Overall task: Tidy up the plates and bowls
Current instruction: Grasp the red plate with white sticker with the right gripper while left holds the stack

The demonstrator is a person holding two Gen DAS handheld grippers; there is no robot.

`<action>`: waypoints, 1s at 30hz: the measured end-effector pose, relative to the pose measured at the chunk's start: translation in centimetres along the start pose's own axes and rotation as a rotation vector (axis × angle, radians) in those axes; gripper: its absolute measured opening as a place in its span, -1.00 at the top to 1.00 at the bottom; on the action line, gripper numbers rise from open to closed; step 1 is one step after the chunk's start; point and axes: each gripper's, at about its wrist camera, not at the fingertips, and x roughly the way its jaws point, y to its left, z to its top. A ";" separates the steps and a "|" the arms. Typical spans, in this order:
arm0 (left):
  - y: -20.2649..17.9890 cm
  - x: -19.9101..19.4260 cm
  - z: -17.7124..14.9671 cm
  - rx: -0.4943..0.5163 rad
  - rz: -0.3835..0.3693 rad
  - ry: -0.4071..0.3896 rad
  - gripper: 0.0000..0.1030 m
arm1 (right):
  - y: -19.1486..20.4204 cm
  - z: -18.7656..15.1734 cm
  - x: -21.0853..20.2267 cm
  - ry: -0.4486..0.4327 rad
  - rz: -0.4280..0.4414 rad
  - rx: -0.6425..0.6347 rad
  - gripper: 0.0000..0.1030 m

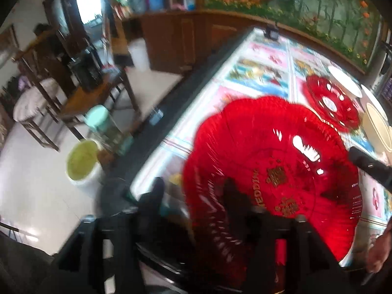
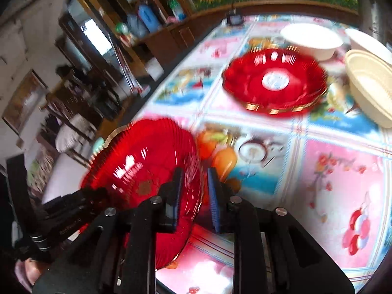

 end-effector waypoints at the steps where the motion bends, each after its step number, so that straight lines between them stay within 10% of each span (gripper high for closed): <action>1: 0.2 -0.9 0.0 0.003 0.023 -0.028 -0.22 | -0.6 0.1 -0.9 -0.032 0.015 0.013 0.35; 6: 1.0 -4.6 1.0 -0.032 0.038 -0.129 -0.23 | -4.0 0.6 -4.1 -0.136 0.000 0.098 0.31; 11: -1.6 -7.6 3.9 -0.020 -0.104 -0.189 -0.57 | -7.8 2.1 -5.6 -0.184 -0.024 0.218 0.31; 20: -10.3 -1.3 10.9 -0.137 -0.343 0.081 -0.57 | -12.9 5.4 -4.0 -0.145 0.082 0.433 0.30; 30: -14.9 6.7 14.3 -0.198 -0.323 0.294 -0.57 | -15.5 7.7 -1.8 -0.092 0.057 0.497 0.30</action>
